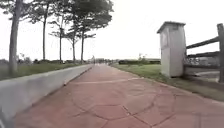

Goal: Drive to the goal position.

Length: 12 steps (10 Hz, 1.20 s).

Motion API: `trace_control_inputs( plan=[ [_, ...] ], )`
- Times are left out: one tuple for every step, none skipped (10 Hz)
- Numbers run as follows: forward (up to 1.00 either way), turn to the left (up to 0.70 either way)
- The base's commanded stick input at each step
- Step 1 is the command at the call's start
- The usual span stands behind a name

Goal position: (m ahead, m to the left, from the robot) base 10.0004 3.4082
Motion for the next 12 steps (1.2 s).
trace_control_inputs(
  plan=[
    [0.97, 0.00],
    [0.97, 0.00],
    [0.97, 0.00],
    [0.97, 0.00],
    [0.97, 0.00],
    [0.97, 0.00],
    [0.97, 0.00],
    [0.97, 0.00],
    [0.97, 0.00],
    [0.97, 0.00],
    [0.97, 0.00],
    [0.97, 0.00]
  ],
)
